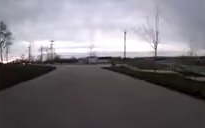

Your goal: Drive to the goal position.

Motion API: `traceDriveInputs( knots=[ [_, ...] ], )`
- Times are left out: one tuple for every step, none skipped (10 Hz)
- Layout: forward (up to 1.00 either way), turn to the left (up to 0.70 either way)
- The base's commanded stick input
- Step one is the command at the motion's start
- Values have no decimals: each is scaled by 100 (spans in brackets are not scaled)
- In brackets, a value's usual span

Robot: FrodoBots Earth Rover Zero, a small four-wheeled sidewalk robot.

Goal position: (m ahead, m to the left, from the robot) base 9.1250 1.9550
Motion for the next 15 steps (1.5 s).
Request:
traceDriveInputs(
  knots=[
    [100, 0],
    [100, 0],
    [100, 0],
    [100, 0],
    [100, 0],
    [100, 0],
    [100, 0],
    [100, 0],
    [100, 0],
    [100, 0],
    [100, 0],
    [100, 3],
    [100, 27],
    [100, 21],
    [100, 11]
  ],
)
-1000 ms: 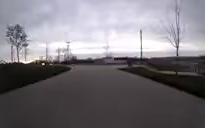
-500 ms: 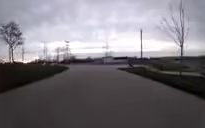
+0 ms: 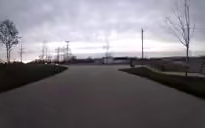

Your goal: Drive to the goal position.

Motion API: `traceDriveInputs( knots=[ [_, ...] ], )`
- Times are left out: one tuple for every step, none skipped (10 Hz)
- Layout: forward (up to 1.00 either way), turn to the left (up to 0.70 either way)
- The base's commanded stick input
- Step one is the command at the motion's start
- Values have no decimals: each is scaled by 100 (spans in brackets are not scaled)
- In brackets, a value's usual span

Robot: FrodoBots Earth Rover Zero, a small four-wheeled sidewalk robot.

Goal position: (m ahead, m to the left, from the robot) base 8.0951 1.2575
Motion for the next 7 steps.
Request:
traceDriveInputs(
  knots=[
    [100, 0],
    [100, 0],
    [100, 0],
    [100, 0],
    [100, 0],
    [100, 0],
    [100, 0]
  ],
)
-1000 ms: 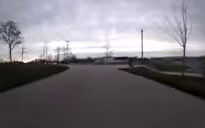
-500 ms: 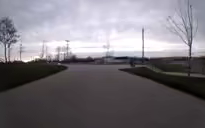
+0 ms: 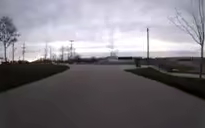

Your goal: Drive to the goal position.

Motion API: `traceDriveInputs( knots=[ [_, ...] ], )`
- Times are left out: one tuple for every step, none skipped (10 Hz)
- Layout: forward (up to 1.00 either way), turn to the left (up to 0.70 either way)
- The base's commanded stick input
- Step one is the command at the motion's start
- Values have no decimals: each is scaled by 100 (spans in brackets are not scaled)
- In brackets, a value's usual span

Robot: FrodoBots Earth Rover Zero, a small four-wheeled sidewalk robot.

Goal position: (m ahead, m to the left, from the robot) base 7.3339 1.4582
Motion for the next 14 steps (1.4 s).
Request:
traceDriveInputs(
  knots=[
    [100, 0],
    [100, 0],
    [100, 0],
    [100, 0],
    [100, 0],
    [100, 0],
    [100, 0],
    [100, 0],
    [100, 0],
    [100, 0],
    [100, 0],
    [100, 0],
    [100, 0],
    [100, 0]
  ],
)
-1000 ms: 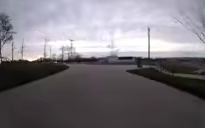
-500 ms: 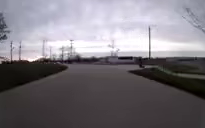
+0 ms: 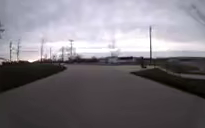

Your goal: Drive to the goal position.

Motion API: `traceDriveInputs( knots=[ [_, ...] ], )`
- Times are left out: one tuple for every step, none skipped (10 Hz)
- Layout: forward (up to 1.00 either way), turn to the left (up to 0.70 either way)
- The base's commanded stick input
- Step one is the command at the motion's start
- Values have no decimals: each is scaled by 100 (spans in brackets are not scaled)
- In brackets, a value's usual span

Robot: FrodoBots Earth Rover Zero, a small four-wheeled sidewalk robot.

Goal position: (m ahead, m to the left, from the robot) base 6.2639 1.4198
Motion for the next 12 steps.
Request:
traceDriveInputs(
  knots=[
    [100, 0],
    [100, 0],
    [100, 0],
    [100, 0],
    [100, 0],
    [100, 0],
    [100, 0],
    [100, 0],
    [100, 0],
    [100, 0],
    [100, 0],
    [100, 0]
  ],
)
